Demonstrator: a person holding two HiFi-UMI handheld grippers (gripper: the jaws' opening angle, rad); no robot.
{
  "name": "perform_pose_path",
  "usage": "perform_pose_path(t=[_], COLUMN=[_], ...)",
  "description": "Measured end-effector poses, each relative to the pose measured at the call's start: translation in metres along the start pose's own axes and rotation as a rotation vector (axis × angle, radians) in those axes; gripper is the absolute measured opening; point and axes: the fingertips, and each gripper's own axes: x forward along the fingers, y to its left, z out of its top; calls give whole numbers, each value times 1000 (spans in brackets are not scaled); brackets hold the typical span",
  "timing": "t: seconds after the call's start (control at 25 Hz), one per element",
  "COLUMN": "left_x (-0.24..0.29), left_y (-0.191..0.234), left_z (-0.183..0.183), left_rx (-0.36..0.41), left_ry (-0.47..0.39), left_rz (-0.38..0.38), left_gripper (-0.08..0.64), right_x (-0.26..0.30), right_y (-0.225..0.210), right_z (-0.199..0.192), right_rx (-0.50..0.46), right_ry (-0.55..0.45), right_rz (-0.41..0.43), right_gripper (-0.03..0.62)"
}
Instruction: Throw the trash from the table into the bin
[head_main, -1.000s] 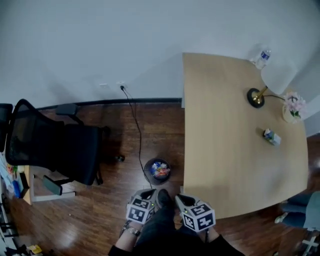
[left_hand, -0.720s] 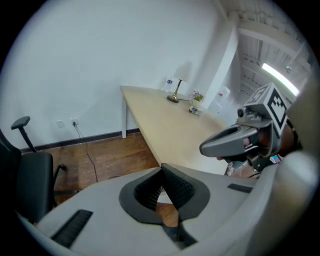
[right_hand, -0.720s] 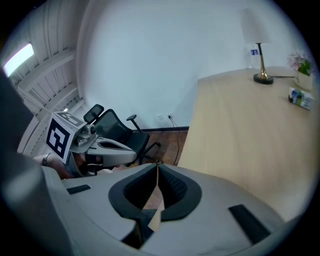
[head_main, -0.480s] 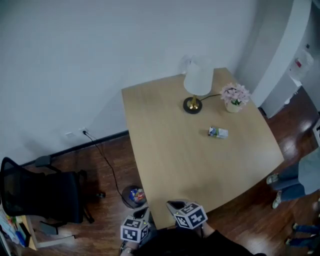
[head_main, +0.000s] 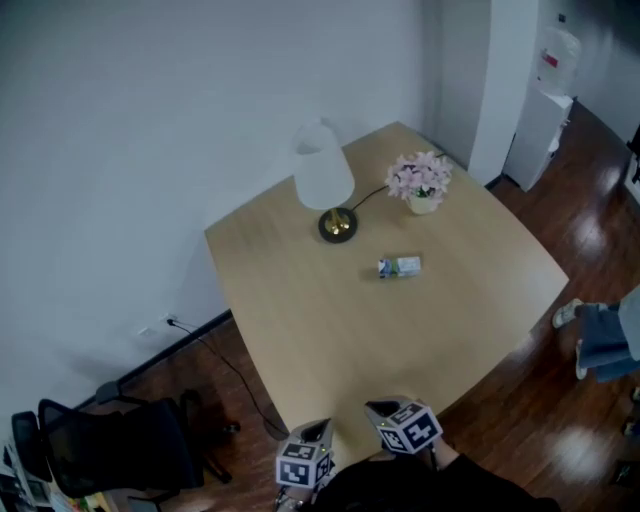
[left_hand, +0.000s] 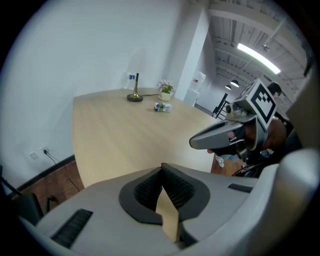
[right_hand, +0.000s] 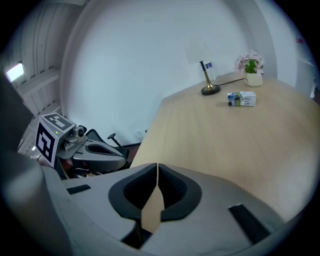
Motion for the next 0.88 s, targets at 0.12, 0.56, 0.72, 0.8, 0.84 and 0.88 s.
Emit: perform_pose_path(t=[0.12,0.56,0.72,0.8,0.84,0.88], left_x=[27,146,176,194,203,213], left_y=[-17,-56,-50,-45,-41,-37], left_z=[24,146,183,207,220,235], left_rx=[45,171,263,317,332,345], left_ry=[18,50,65,68,65,61], left_rz=[-24,-75,-43,-37,-40,-45], left_gripper=[0,0,0,89,224,315], right_x=[-15,-58,-60,-59,-58,-57], right_y=[-34,-154,-174,-183,-188,-193], right_z=[-1,3,11,15,18,20], right_rx=[34,196,232,250,260,270], right_ry=[-11,-69,-76,-81,-86,-90], right_rz=[-23,-88,-74,-65,-62,-60], right_gripper=[5,5,5,5,5,5])
